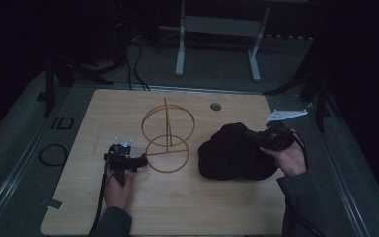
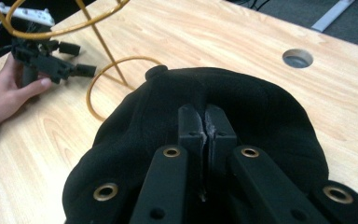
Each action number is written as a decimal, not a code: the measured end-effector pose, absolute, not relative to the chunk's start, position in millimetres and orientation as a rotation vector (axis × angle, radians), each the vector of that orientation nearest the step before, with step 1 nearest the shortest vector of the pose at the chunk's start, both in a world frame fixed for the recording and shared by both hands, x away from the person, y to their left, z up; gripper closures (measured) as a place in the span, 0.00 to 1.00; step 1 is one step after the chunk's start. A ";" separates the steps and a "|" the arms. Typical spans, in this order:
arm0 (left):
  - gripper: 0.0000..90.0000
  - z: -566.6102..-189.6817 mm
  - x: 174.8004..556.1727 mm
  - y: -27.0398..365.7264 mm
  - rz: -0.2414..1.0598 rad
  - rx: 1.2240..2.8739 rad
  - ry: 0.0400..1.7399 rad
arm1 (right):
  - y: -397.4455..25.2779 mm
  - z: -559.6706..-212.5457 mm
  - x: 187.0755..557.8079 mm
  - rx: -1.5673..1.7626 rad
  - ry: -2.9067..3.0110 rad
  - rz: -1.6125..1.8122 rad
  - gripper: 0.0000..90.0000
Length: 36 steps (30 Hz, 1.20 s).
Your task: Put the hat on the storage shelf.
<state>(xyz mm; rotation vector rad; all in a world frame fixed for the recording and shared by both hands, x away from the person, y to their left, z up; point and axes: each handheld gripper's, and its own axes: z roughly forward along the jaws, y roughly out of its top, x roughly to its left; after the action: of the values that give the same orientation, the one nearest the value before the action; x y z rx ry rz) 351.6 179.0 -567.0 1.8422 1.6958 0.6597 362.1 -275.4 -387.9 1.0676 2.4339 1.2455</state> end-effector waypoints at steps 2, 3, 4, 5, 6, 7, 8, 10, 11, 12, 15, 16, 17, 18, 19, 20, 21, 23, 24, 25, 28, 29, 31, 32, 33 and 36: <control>0.01 -567.0 351.7 179.0 0.660 1.842 1.696 | -276.0 -384.6 363.7 1.075 2.421 1.253 0.97; 0.01 -567.0 351.7 179.0 0.660 1.842 1.696 | -275.9 -383.0 364.2 1.073 2.417 1.255 0.97; 0.01 -567.0 351.7 179.0 0.660 1.842 1.696 | -275.7 -381.2 364.4 1.076 2.412 1.256 0.97; 0.01 -567.0 351.7 179.0 0.660 1.842 1.696 | -275.4 -379.7 364.8 1.076 2.407 1.260 0.97; 0.01 -567.0 351.7 179.0 0.660 1.842 1.696 | -275.6 -378.1 365.2 1.073 2.405 1.261 0.97; 0.01 -566.9 351.6 179.0 0.660 1.843 1.697 | -275.5 -376.5 365.3 1.078 2.401 1.266 0.97; 0.01 -566.9 351.6 179.0 0.659 1.843 1.697 | -275.8 -375.1 365.8 1.075 2.397 1.269 0.97; 0.01 -567.0 351.6 179.0 0.660 1.842 1.696 | -276.1 -372.4 366.4 1.081 2.388 1.277 0.97; 0.01 -566.9 351.6 179.0 0.659 1.843 1.696 | -275.9 -371.2 366.6 1.081 2.387 1.281 0.97; 0.01 -566.9 351.6 179.0 0.659 1.843 1.696 | -275.9 -370.3 366.9 1.077 2.385 1.282 0.97; 0.01 -567.0 351.6 179.0 0.660 1.843 1.696 | -274.9 -366.4 367.5 1.074 2.382 1.275 0.97; 0.01 -567.0 351.6 179.0 0.660 1.842 1.696 | -274.7 -365.3 367.8 1.071 2.381 1.273 0.97; 0.01 -566.9 351.6 179.0 0.660 1.843 1.697 | -274.5 -364.1 367.9 1.072 2.379 1.272 0.97; 0.01 -567.0 351.6 179.0 0.660 1.842 1.696 | -274.3 -363.0 368.2 1.073 2.376 1.273 0.97; 0.01 -567.0 351.6 179.0 0.660 1.842 1.696 | -274.3 -363.0 368.2 1.073 2.376 1.273 0.97; 0.01 -567.0 351.6 179.0 0.659 1.842 1.696 | -274.3 -362.0 368.4 1.072 2.373 1.275 0.97; 0.01 -566.9 351.6 179.0 0.659 1.842 1.697 | -274.4 -360.2 368.9 1.077 2.366 1.280 0.97; 0.01 -567.0 351.7 178.9 0.660 1.839 1.697 | -274.7 -358.3 369.6 1.081 2.359 1.285 0.97; 0.01 -567.0 351.7 178.9 0.660 1.840 1.697 | -274.9 -357.6 370.0 1.082 2.356 1.287 0.97; 0.01 -566.9 351.7 179.0 0.659 1.842 1.696 | -275.1 -356.6 370.3 1.085 2.352 1.289 0.97; 0.01 -566.9 351.6 179.0 0.660 1.842 1.696 | -275.3 -353.3 371.3 1.086 2.347 1.291 0.97; 0.01 -567.0 351.7 179.1 0.660 1.843 1.696 | -275.2 -352.2 371.7 1.085 2.344 1.293 0.97; 0.01 -566.9 351.7 179.2 0.661 1.844 1.694 | -274.9 -349.9 373.1 1.092 2.337 1.296 0.97; 0.01 -567.0 351.7 179.0 0.660 1.842 1.696 | -274.5 -349.0 373.9 1.091 2.336 1.296 0.97; 0.01 -567.0 351.7 179.0 0.660 1.843 1.696 | -273.6 -348.0 374.6 1.091 2.337 1.291 0.97; 0.01 -567.0 351.7 179.0 0.660 1.842 1.696 | -271.6 -346.3 376.2 1.085 2.341 1.272 0.97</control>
<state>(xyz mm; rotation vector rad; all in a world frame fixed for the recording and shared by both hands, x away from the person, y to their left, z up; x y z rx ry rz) 351.7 179.0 -567.0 1.8422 1.6958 0.6601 376.2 -271.6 -346.3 1.0848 2.3409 1.2718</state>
